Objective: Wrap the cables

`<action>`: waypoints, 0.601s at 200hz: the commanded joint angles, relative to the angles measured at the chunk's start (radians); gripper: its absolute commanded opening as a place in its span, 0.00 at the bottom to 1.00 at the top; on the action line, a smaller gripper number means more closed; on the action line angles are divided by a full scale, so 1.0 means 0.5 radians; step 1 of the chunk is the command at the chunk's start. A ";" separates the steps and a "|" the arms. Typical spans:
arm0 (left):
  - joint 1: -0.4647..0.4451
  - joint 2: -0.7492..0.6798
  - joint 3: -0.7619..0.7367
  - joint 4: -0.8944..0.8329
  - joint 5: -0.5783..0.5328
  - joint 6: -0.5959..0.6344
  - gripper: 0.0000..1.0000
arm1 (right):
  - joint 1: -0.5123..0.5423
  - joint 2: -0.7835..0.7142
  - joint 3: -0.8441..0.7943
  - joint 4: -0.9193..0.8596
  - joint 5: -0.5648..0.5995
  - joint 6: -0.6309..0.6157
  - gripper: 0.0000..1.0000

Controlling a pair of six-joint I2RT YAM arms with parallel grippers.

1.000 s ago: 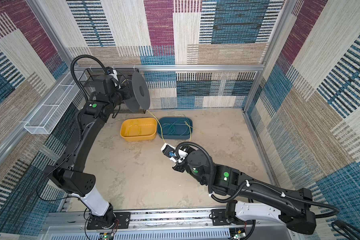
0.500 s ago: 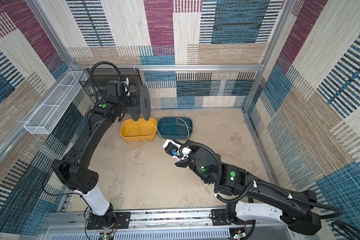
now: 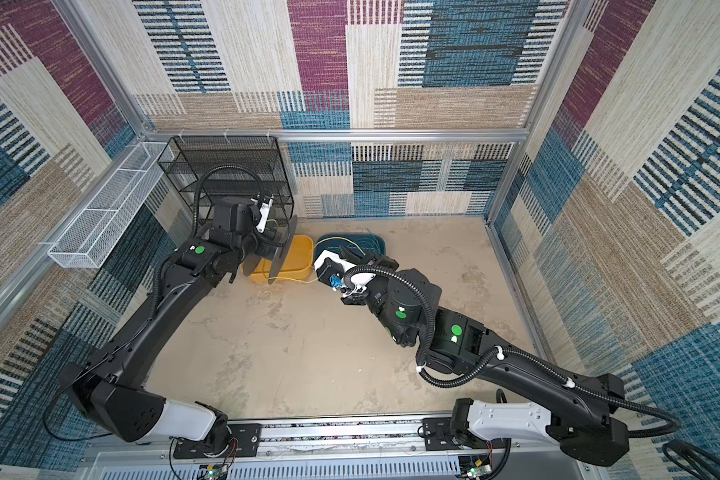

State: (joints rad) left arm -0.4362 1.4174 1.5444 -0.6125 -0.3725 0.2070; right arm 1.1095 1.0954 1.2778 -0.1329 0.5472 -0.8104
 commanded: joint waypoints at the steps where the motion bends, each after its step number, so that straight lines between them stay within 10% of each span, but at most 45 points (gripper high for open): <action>1: -0.060 -0.160 -0.114 0.079 -0.100 0.154 0.00 | -0.057 0.064 0.118 0.160 -0.099 -0.054 0.00; 120: -0.390 -0.820 -0.397 -0.159 -0.091 0.441 0.00 | -0.207 0.431 0.762 0.158 -0.071 -0.359 0.00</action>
State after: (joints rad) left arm -0.6121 1.0393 1.3373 -0.6895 -0.4282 0.3672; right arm 1.0077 1.2842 1.5883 -0.0971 0.4984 -0.9474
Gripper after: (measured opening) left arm 0.077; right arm 0.054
